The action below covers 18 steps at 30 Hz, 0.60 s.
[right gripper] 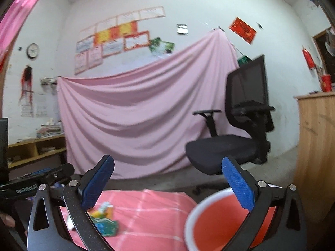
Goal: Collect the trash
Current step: 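Move both tools back over the table toward the remaining trash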
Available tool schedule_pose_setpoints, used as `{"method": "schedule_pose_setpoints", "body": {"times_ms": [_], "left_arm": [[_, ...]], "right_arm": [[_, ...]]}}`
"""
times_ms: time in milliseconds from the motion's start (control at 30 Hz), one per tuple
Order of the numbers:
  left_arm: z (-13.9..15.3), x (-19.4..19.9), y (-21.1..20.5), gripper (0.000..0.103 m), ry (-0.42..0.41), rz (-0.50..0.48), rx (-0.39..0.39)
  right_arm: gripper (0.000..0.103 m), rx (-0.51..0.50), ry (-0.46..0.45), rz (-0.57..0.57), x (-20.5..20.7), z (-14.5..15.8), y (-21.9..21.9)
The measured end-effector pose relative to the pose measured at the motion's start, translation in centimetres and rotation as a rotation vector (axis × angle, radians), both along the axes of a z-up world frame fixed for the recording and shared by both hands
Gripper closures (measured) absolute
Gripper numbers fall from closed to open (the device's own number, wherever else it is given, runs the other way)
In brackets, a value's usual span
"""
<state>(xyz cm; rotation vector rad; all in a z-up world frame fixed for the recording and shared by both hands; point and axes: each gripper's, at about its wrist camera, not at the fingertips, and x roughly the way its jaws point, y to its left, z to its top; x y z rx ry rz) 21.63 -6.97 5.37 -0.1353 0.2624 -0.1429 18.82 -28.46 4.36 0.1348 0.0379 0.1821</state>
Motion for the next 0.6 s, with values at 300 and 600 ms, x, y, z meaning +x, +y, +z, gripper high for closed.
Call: {"method": "schedule_pose_setpoints", "body": {"times_ms": [300, 600], "left_arm": [[-1.1, -4.4, 6.3, 0.005, -0.043, 0.150, 0.028], [-4.1, -7.3, 11.4, 0.005, -0.010, 0.235, 0.070]], "right_arm": [[0.000, -0.062, -0.041, 0.088, -0.9, 0.0, 5.6], [0.000, -0.156, 0.048, 0.142, 0.3, -2.2, 9.4]]}}
